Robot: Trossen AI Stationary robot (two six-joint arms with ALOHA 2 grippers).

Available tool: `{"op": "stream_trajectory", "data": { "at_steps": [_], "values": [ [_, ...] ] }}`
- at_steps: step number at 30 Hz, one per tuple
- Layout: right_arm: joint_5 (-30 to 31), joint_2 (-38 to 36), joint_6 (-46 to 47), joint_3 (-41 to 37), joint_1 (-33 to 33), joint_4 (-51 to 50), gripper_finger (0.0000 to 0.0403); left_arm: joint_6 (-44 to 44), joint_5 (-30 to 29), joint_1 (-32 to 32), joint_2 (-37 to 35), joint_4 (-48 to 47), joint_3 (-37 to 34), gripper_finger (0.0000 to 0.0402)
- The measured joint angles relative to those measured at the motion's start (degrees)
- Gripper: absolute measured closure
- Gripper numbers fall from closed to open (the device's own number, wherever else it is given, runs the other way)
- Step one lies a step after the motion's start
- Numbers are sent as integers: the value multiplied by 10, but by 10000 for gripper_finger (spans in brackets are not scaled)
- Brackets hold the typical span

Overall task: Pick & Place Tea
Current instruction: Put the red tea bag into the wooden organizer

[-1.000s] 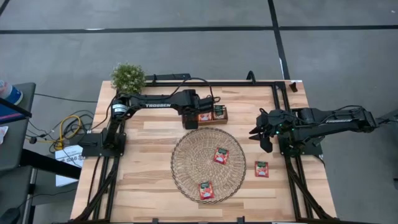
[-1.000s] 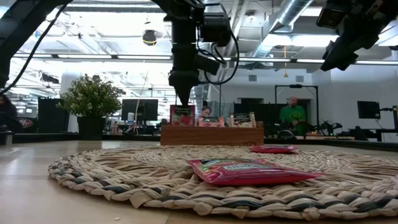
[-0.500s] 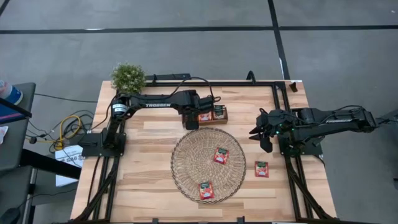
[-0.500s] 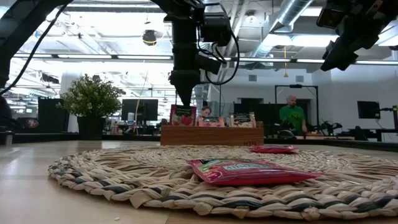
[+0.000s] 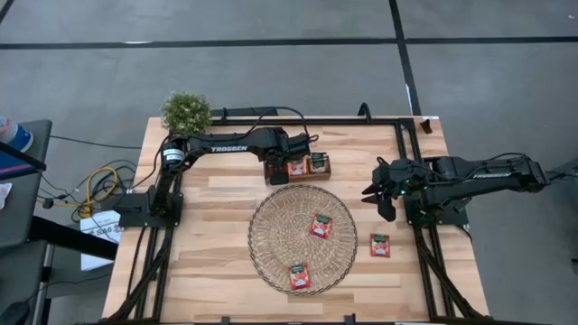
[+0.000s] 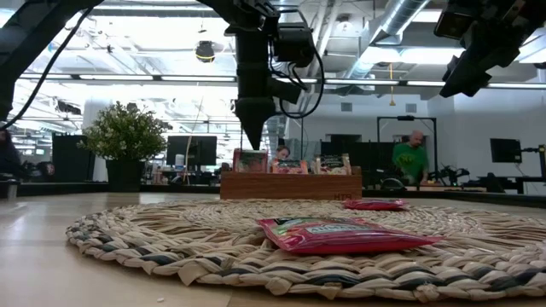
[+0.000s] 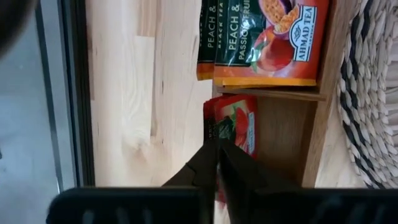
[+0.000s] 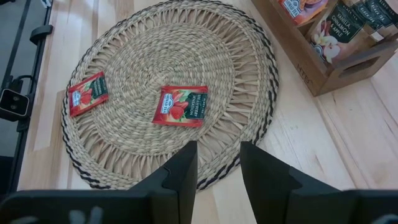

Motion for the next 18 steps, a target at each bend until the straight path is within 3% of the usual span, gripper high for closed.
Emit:
{"op": "stream_trajectory", "data": {
  "at_steps": [10,14,18],
  "values": [
    [0,0,0,0,0,0,290,1,-12,11,0,0,1,289],
    [0,0,0,0,0,0,290,-11,-25,-3,0,-24,31,272],
    [0,0,0,0,0,0,290,-34,23,-44,-1,-33,75,269]
  ]
}}
